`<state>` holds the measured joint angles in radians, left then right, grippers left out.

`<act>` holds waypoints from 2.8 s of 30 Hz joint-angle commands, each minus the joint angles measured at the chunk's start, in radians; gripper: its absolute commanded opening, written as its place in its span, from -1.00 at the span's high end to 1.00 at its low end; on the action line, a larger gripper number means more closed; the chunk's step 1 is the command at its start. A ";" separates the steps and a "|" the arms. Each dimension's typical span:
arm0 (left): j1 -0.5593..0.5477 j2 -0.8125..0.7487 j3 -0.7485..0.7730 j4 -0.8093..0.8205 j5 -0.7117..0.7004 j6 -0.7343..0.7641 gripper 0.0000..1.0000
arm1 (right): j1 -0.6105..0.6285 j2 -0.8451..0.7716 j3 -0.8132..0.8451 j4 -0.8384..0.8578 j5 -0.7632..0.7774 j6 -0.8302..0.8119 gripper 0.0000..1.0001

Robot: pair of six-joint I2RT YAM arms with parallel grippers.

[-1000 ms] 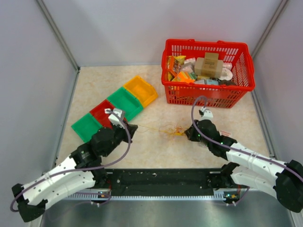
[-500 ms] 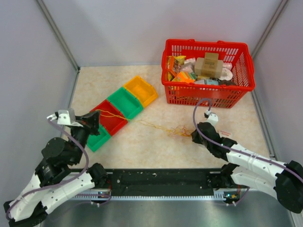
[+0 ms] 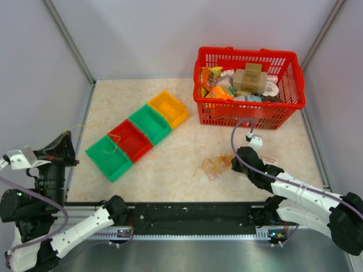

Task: Untangle the cables

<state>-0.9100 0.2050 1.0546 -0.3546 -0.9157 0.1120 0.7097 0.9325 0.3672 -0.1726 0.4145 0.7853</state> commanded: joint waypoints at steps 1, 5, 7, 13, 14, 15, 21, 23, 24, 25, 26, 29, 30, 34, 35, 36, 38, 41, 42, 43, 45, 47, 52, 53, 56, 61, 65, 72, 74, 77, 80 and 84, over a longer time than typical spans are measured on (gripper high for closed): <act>0.003 0.017 0.007 -0.016 0.073 0.000 1.00 | -0.012 0.023 0.013 0.039 -0.046 -0.070 1.00; 0.003 0.097 -0.001 -0.059 0.139 -0.096 1.00 | -0.012 0.046 0.033 0.097 -0.192 -0.153 1.00; 0.003 0.178 0.010 -0.101 0.184 -0.107 1.00 | -0.012 0.049 0.036 0.116 -0.239 -0.167 1.00; 0.005 0.459 0.087 -0.181 0.124 -0.251 1.00 | -0.012 0.042 0.033 0.140 -0.304 -0.175 1.00; 0.005 0.479 0.088 -0.150 0.148 -0.250 1.00 | -0.010 0.040 0.036 0.140 -0.310 -0.178 1.00; 0.006 0.500 0.084 -0.115 0.168 -0.250 1.00 | -0.012 0.037 0.036 0.139 -0.315 -0.181 1.00; 0.129 0.672 0.114 0.009 0.285 -0.255 1.00 | -0.012 0.006 0.036 0.122 -0.313 -0.182 1.00; 0.219 0.726 0.116 0.038 0.383 -0.287 1.00 | -0.012 -0.006 0.035 0.117 -0.312 -0.182 1.00; 0.274 0.747 0.119 0.049 0.437 -0.311 1.00 | -0.012 -0.011 0.033 0.113 -0.307 -0.184 1.00; 0.325 0.769 0.120 0.072 0.490 -0.325 1.00 | -0.012 -0.015 0.033 0.107 -0.307 -0.184 1.00; 0.338 0.787 0.119 0.106 0.518 -0.325 1.00 | -0.012 -0.018 0.036 0.101 -0.304 -0.184 1.00; 0.399 0.836 0.143 0.163 0.596 -0.340 1.00 | -0.012 -0.035 0.039 0.081 -0.301 -0.187 1.00; 0.413 0.852 0.160 0.172 0.597 -0.341 1.00 | -0.012 -0.043 0.041 0.073 -0.298 -0.190 1.00; 0.445 0.878 0.211 0.222 0.600 -0.348 1.00 | -0.012 -0.058 0.052 0.061 -0.290 -0.192 1.00; 0.453 0.879 0.212 0.253 0.603 -0.342 1.00 | -0.012 -0.058 0.056 0.059 -0.290 -0.193 1.00; 0.457 0.886 0.214 0.279 0.601 -0.334 1.00 | -0.012 -0.055 0.058 0.059 -0.292 -0.195 1.00; 0.473 0.902 0.211 0.328 0.603 -0.327 1.00 | -0.012 -0.054 0.067 0.058 -0.293 -0.198 1.00; 0.508 0.918 0.196 0.399 0.662 -0.354 1.00 | -0.012 -0.057 0.075 0.055 -0.299 -0.199 1.00; 0.516 0.924 0.183 0.432 0.678 -0.362 1.00 | -0.012 -0.060 0.075 0.050 -0.302 -0.196 1.00; 0.526 0.933 0.168 0.468 0.698 -0.367 1.00 | -0.012 -0.064 0.075 0.051 -0.306 -0.198 1.00; 0.545 0.974 0.151 0.523 0.738 -0.374 1.00 | -0.012 -0.076 0.073 0.048 -0.307 -0.195 1.00; 0.574 1.031 0.150 0.551 0.771 -0.402 1.00 | -0.012 -0.089 0.072 0.044 -0.306 -0.193 1.00; 0.651 1.140 0.176 0.580 0.868 -0.472 1.00 | -0.012 -0.130 0.073 0.013 -0.290 -0.193 1.00; 0.657 1.155 0.180 0.586 0.873 -0.474 1.00 | -0.012 -0.138 0.075 0.010 -0.289 -0.193 1.00; 0.665 1.198 0.179 0.614 0.879 -0.463 1.00 | -0.012 -0.156 0.079 -0.002 -0.284 -0.193 1.00; 0.675 1.244 0.157 0.612 0.856 -0.443 1.00 | -0.012 -0.156 0.087 -0.008 -0.289 -0.195 1.00; 0.675 1.248 0.095 0.608 0.847 -0.466 1.00 | -0.012 -0.138 0.090 -0.007 -0.293 -0.192 1.00; 0.675 1.304 0.065 0.588 0.830 -0.503 1.00 | -0.010 -0.129 0.096 -0.005 -0.312 -0.193 1.00; 0.675 1.344 0.094 0.559 0.845 -0.518 1.00 | -0.012 -0.127 0.096 -0.005 -0.312 -0.192 1.00; 0.675 1.399 0.125 0.530 0.848 -0.558 1.00 | -0.012 -0.126 0.098 -0.005 -0.312 -0.190 1.00; 0.675 1.447 0.143 0.511 0.865 -0.575 1.00 | -0.012 -0.126 0.101 -0.004 -0.315 -0.190 1.00; 0.683 1.502 0.169 0.474 0.827 -0.597 1.00 | -0.012 -0.127 0.101 -0.004 -0.319 -0.192 1.00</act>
<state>-0.2401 1.6711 1.1595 0.1345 -0.0704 -0.4469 0.7040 0.8062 0.4152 -0.1947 0.1040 0.6018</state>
